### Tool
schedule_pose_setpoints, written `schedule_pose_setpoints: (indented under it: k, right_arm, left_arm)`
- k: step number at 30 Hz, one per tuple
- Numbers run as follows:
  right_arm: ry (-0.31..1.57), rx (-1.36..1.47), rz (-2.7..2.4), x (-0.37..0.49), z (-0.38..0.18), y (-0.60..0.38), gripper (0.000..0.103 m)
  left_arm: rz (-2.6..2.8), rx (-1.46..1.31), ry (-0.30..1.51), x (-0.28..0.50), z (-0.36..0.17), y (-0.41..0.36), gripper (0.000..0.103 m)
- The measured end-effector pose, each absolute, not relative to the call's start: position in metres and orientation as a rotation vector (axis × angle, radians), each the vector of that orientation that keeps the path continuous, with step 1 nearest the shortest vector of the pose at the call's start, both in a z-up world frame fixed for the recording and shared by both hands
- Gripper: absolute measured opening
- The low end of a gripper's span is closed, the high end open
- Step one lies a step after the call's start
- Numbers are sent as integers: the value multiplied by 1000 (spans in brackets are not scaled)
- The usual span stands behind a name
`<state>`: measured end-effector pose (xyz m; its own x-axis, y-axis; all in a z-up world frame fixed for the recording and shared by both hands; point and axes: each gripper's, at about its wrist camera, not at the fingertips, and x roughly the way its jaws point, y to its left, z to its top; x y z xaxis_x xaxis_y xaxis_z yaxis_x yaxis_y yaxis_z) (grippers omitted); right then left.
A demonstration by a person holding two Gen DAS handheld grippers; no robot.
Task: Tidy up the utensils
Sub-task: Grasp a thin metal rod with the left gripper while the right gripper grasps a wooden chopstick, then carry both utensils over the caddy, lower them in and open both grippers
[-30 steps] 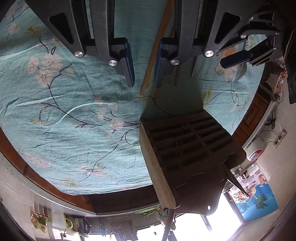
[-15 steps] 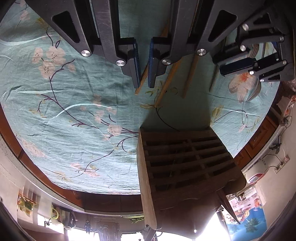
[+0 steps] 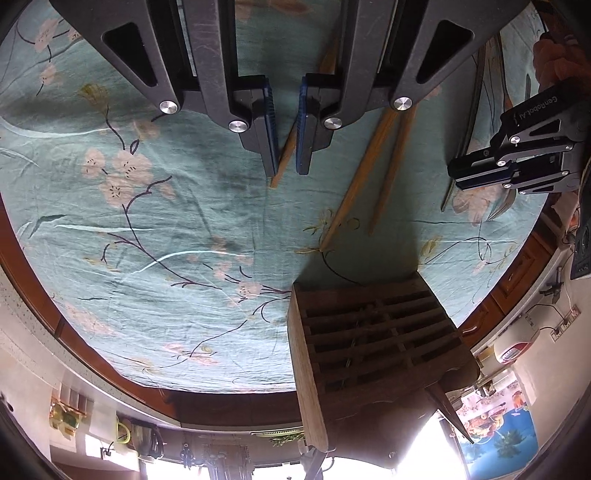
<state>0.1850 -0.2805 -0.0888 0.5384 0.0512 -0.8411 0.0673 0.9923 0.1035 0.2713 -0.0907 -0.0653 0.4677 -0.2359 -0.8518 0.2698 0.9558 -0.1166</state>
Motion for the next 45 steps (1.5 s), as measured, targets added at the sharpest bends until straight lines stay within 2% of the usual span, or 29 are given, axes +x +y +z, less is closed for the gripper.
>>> schedule_pose_setpoints:
  k: [4,8,16,32,45]
  right_arm:
    - [986,74,-41,188,-90,-266,11]
    - [980,141,-13,184,-85,-272,6]
    - [850,238,35,162,-30,-280,5]
    - [545,232,77,125,90,-273,5]
    - [461,220,79,141,116,-277,5]
  left_arm:
    - [-291,74,1008,271,-68,-102,7]
    - [-315,21,1007,267,-67,-95,3]
    - [-350,-87,878,235,-16,-60,3]
    - [-413,-221,603,158,79,3,3]
    - [-396,-233,521,160,95,13,3]
